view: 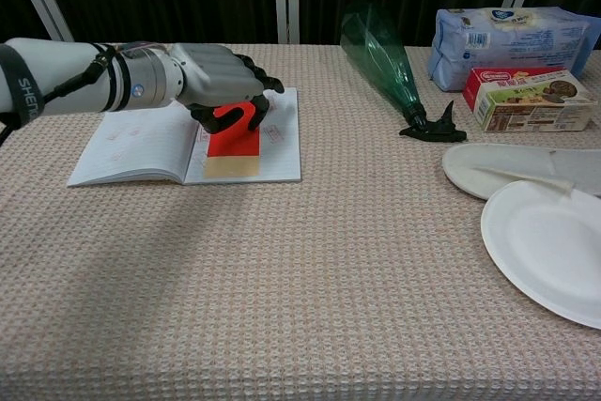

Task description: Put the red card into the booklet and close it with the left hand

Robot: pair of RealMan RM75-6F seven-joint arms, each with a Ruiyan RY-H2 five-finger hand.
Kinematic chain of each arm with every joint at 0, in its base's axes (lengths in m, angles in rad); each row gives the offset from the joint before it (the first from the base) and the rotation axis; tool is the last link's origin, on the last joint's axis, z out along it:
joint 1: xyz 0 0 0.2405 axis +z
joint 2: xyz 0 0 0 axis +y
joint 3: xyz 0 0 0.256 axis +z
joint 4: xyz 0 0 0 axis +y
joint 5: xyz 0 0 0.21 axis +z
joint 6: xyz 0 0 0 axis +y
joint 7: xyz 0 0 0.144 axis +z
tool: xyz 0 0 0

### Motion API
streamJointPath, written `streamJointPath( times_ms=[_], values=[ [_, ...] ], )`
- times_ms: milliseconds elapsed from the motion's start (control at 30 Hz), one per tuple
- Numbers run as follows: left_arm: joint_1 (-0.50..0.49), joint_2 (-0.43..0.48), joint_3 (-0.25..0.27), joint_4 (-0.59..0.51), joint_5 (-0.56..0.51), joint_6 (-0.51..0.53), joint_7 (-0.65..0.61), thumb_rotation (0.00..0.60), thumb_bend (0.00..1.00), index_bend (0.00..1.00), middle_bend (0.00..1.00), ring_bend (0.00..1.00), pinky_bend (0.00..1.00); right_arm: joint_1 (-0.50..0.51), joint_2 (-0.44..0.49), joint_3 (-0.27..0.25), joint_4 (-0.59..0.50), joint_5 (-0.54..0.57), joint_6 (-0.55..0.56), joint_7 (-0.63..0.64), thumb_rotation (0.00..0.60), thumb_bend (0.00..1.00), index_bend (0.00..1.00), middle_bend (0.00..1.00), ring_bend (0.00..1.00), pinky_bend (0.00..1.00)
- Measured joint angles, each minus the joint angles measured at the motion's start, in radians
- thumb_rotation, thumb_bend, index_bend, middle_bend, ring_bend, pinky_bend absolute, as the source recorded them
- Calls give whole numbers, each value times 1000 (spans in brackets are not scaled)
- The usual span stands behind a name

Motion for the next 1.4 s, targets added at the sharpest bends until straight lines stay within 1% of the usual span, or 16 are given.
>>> streamJointPath(
  times_ms=[200, 367, 600, 867, 1033, 1400],
  values=[
    [10, 6, 1, -11, -5, 11, -14, 600, 726, 378, 0, 0, 43, -3, 2, -2, -6, -3, 5, -6, 600, 208, 211, 169, 144, 197],
    [14, 1, -9, -16, 25, 30, -41, 600, 724, 378, 0, 0, 43, -6, 1, -3, -5, -2, 7, -5, 600, 209, 210, 169, 144, 197],
    [-2, -31, -22, 21, 34, 17, -49, 600, 724, 375, 0, 0, 43, -9, 1, -3, 2, 3, 9, 4, 600, 208, 210, 169, 144, 197],
    [-7, -46, -8, 56, 11, -10, -33, 600, 724, 377, 0, 0, 43, -11, -3, -2, 12, 8, 7, 16, 600, 209, 210, 169, 144, 197],
    [5, -37, 0, 53, 3, 1, -28, 600, 724, 378, 0, 0, 43, -7, -6, -3, 16, 4, 2, 18, 600, 208, 210, 169, 144, 197],
    [26, 0, 9, 8, -15, 15, -25, 600, 724, 378, 0, 0, 43, -3, -6, -1, 13, 3, -3, 13, 600, 209, 210, 169, 144, 197]
  ],
)
